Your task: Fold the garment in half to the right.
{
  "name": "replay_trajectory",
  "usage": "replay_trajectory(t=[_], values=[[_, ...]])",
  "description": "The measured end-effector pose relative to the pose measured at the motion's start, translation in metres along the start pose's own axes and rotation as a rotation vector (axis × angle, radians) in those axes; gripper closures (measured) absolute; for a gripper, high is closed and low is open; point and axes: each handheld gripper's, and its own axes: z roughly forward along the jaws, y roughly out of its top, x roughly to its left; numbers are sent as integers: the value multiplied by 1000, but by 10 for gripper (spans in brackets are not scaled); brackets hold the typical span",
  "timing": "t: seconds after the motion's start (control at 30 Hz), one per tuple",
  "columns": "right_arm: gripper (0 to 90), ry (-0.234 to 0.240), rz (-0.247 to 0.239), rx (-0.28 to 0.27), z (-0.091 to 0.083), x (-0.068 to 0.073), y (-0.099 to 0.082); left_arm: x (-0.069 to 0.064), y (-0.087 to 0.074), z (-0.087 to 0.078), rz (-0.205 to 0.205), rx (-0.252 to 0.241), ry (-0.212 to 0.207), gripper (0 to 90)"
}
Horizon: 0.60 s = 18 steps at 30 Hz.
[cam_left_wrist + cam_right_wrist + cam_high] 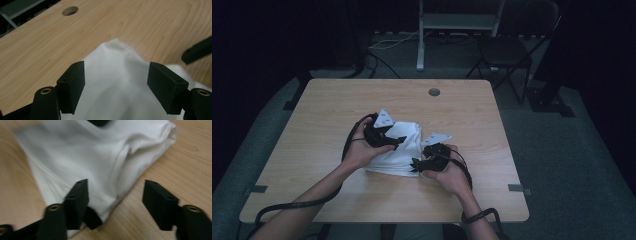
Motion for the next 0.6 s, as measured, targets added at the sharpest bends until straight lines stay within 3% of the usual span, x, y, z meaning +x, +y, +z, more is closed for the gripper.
replay_trajectory(t=[0.07, 0.27, 0.6], values=[[526, 2, 4, -7, -1, -3, -3, -1, 1, 7, -16, 0, 0, 302], [653, 74, 33, -13, 4, 0, -9, -2, -3, 13, -26, -1, -6, 302], [764, 100, 71, -45, 1, 2, -9, 1, 0, 9, -26, -11, 3, 302]])
